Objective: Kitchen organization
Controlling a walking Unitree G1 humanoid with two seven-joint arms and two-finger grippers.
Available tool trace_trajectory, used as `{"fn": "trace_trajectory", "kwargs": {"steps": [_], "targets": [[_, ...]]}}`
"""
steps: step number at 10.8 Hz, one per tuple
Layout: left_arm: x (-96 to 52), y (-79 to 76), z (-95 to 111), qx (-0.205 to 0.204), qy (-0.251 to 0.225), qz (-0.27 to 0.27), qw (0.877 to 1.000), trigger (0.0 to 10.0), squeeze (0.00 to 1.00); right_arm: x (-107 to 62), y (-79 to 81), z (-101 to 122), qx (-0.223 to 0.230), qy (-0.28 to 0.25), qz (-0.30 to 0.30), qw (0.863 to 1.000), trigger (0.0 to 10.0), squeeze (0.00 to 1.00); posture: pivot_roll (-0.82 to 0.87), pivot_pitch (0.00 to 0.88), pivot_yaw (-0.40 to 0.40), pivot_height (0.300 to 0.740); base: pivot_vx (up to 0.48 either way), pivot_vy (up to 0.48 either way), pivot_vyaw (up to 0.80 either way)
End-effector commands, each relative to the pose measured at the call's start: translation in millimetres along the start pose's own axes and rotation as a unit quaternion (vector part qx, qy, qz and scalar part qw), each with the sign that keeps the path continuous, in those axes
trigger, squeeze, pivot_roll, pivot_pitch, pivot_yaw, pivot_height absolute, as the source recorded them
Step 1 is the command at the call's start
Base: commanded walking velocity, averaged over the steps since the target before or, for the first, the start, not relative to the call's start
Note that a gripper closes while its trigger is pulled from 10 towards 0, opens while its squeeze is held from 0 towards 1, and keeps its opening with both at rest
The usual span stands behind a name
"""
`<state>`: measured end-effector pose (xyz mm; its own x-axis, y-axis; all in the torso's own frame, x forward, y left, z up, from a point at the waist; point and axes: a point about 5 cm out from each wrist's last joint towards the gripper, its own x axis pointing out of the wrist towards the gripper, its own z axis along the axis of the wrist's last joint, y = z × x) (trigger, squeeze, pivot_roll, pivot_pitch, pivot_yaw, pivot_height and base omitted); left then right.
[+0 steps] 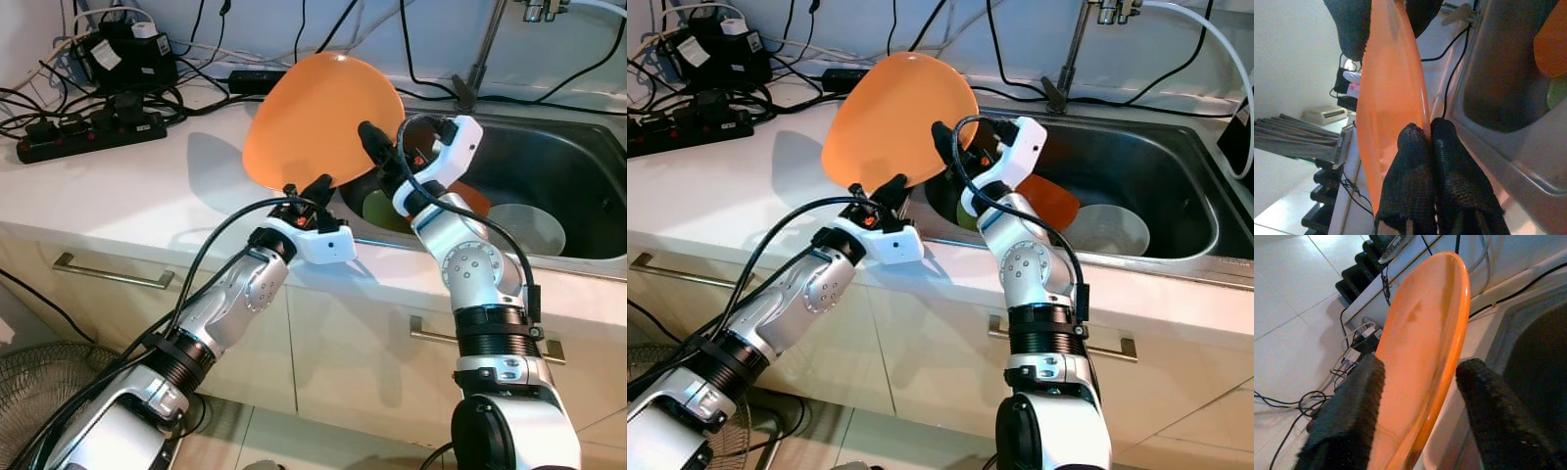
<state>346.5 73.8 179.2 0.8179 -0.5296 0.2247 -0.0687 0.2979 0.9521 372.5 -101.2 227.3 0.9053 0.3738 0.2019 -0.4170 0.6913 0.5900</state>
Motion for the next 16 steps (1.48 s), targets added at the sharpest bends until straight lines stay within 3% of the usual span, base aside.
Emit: {"fn": "trace_trajectory", "kwargs": {"steps": [1,12,14,16], "targets": [[1.4,7.3,5.8,0.006,-0.017,0.013,1.0,10.0,0.0,-1.2,-3.2,-0.8,0.003,-0.001,-0.01,1.0,0.0,0.0,0.15,0.0,0.024,0.74,0.0,0.0,0.0],[-1.5,8.4,3.0,0.021,-0.015,0.012,1.0,10.0,0.0,-0.7,-3.3,1.5,0.009,-0.008,-0.015,1.0,0.0,0.0,0.16,0.0,0.03,0.74,0.0,0.0,0.0],[-2.0,9.4,3.0,0.012,-0.015,0.014,1.0,10.0,1.0,-1.2,-3.1,1.0,0.011,-0.008,-0.016,1.0,0.0,0.0,0.15,0.0,0.032,0.74,0.0,0.0,0.0],[-2.1,9.4,3.2,0.011,-0.014,0.015,1.0,10.0,1.0,-1.5,-3.7,0.6,0.014,-0.009,-0.019,1.0,0.0,0.0,0.16,0.0,0.032,0.74,0.0,0.0,0.0]]}}
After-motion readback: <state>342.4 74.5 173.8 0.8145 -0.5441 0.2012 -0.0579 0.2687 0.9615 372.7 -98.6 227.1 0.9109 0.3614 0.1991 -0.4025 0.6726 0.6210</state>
